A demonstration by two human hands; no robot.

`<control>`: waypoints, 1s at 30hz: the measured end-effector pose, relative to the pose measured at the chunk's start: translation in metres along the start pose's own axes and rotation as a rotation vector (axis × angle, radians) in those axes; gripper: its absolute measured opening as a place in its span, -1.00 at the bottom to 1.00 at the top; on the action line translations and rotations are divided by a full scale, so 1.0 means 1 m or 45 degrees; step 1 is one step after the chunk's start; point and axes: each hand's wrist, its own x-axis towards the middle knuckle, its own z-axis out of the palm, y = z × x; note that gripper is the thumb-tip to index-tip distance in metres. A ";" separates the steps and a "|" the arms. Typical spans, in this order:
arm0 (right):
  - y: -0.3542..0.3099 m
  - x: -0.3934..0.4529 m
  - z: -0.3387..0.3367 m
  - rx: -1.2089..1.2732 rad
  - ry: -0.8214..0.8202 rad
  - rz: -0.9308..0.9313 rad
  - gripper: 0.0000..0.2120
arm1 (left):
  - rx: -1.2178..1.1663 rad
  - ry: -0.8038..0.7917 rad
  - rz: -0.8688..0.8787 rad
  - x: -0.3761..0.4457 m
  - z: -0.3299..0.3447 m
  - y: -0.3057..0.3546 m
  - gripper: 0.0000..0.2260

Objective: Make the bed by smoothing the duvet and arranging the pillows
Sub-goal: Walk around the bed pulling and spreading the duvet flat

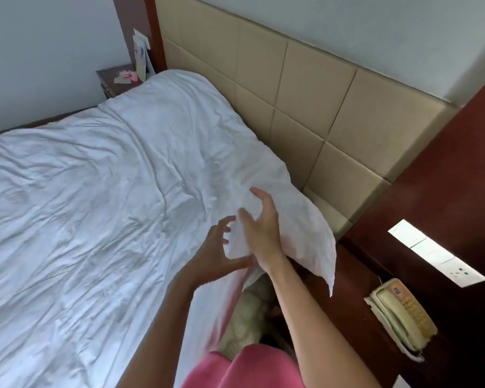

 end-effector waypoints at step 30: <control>0.159 0.044 -0.095 0.748 0.639 0.905 -0.58 | -0.120 -0.029 0.136 0.029 0.028 0.022 -0.97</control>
